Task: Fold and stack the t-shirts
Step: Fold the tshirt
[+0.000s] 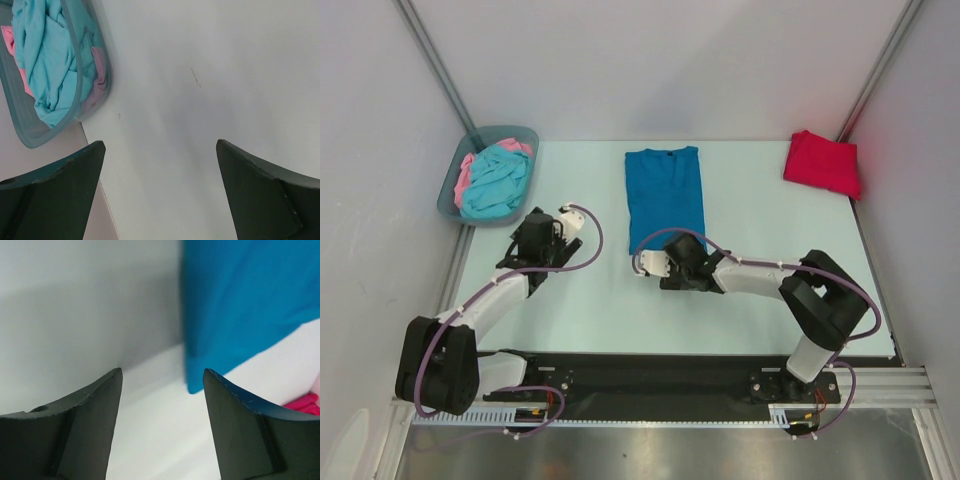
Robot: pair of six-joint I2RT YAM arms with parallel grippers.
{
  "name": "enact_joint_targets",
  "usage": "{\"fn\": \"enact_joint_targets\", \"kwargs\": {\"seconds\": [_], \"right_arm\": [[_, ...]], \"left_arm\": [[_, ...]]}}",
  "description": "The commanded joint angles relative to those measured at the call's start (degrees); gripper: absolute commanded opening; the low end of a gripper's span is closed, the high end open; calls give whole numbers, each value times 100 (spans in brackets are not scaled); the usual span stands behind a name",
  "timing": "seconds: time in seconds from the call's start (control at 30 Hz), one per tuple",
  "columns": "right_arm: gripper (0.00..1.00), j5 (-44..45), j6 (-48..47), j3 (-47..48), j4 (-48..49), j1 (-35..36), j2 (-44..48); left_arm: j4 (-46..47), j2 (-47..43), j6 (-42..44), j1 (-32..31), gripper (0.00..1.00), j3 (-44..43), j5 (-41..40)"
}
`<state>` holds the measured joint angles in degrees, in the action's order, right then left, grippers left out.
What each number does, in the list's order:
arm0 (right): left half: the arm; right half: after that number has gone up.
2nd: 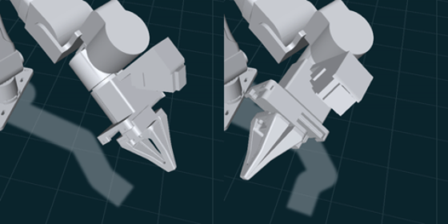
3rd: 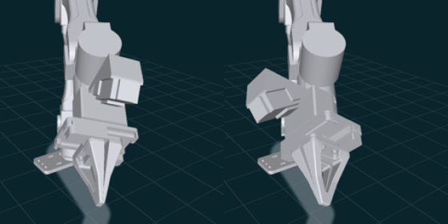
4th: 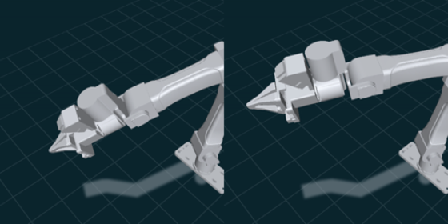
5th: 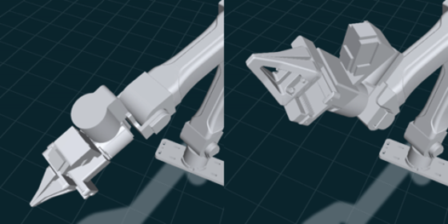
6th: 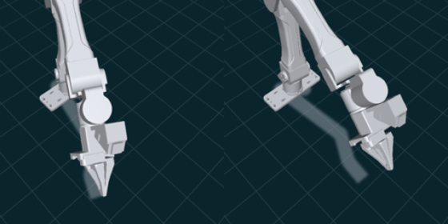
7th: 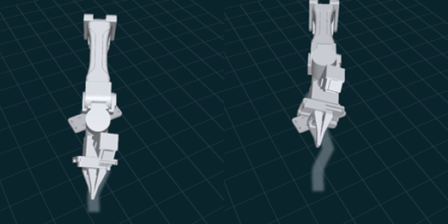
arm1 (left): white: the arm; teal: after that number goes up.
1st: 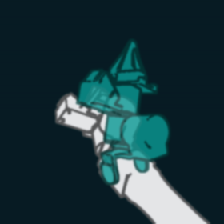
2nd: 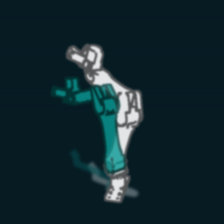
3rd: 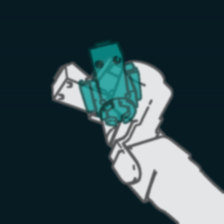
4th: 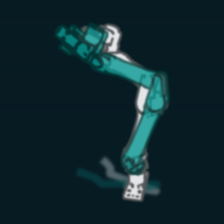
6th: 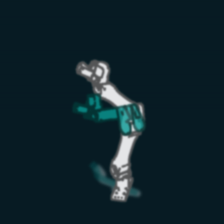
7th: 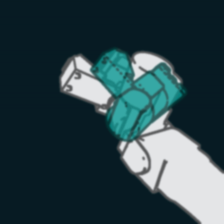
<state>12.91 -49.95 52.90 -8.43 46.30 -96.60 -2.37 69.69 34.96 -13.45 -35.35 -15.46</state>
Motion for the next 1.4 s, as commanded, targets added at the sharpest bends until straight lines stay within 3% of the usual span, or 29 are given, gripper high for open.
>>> {"fn": "enact_joint_targets", "kwargs": {"seconds": [0.0, 0.27, 0.6, 0.87, 1.07, 1.17, 1.37], "right_arm": [[70, -8, 179, -87, 350, 194, 246], [71, 256, 13, -351, 1042, 441, 63], [67, 818, -664, -457, 2414, 476, -974], [36, 906, -955, -228, 2477, 406, -1581], [10, 627, -700, 17, 1531, 458, -1196], [2, 66, -350, 429, 178, 467, -643], [0, -736, -15, 1326, -2047, 564, 246]], "left_arm": [[0, -184, -77, 36, 100, -147, 96], [-9, -202, -77, 36, 100, -147, 87], [17, -166, -68, 36, 100, -130, 61], [79, -114, -24, 36, 100, -103, 17], [97, -35, 2, 36, 100, -112, 0], [123, -26, 11, 36, 100, -103, -27], [105, -35, 2, 36, 100, -130, -27]]}}
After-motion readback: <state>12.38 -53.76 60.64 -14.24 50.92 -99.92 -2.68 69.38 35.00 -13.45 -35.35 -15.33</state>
